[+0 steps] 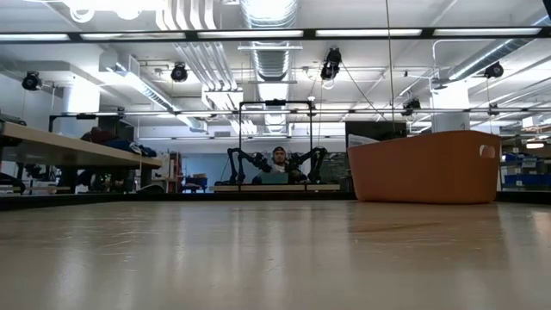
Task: Roll bandage
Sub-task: Roll the blue bandage
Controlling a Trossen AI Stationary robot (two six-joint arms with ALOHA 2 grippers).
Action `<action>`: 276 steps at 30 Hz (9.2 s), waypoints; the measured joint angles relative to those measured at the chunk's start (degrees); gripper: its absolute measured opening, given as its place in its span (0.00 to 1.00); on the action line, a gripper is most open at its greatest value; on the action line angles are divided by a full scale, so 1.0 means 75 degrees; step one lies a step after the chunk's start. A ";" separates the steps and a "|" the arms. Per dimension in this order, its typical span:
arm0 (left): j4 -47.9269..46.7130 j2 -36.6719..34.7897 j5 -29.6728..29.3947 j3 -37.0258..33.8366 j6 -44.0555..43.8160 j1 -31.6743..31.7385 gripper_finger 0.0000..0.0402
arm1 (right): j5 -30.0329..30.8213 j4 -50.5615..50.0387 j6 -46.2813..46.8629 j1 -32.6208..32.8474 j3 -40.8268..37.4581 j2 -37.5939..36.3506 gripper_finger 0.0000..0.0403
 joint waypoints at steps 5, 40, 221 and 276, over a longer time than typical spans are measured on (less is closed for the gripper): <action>-0.0545 -0.0314 0.1165 -0.0003 0.0492 -0.0060 0.00 | 0.0931 0.0822 -0.0610 -0.0020 0.0086 -0.0125 0.01; -0.1946 -0.0144 -0.1723 -0.0009 0.2916 -0.0223 0.46 | -0.0487 0.1928 -0.0757 0.0017 0.0089 -0.0504 0.01; -0.1826 0.0307 -0.0652 -0.2396 0.0570 -0.0037 0.22 | 0.0256 0.2031 -0.1460 0.0166 0.0098 -0.0723 0.01; 0.4404 -0.0266 -0.0723 -0.1231 -0.5369 0.0643 0.00 | 0.0670 0.0185 -0.1358 -0.0281 -0.0019 0.0278 0.01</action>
